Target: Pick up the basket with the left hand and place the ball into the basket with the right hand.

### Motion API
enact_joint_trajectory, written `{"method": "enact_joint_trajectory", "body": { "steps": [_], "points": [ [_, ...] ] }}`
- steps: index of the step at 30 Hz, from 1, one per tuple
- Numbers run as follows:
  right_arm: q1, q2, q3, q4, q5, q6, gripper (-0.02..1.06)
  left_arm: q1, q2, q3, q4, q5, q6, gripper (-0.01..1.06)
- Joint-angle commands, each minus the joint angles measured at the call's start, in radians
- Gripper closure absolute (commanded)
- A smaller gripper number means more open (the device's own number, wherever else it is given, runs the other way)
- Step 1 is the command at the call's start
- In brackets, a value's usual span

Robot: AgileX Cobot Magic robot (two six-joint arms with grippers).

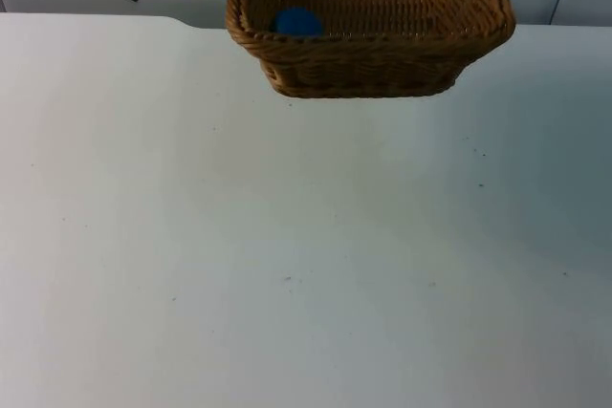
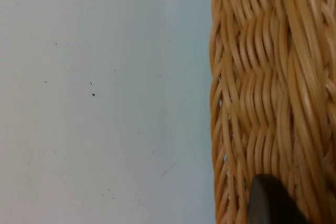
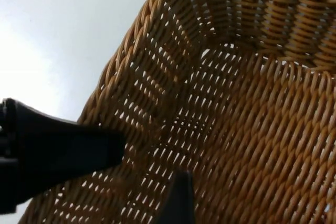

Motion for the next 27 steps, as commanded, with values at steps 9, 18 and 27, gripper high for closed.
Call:
{"method": "enact_joint_trajectory", "body": {
  "steps": [9, 18, 27],
  "points": [
    [-0.089, -0.14, -0.009, -0.046, 0.136, 0.005, 0.3, 0.005, -0.008, -0.011, -0.034, 0.014, -0.002, 1.05],
    [-0.176, -0.213, -0.007, -0.154, 0.233, 0.007, 0.3, 0.005, -0.008, -0.011, -0.032, 0.027, -0.002, 1.05],
    [-0.232, -0.28, 0.005, -0.164, 0.362, 0.023, 0.3, 0.005, -0.008, -0.011, -0.032, 0.042, 0.013, 1.05]
  ]
}}
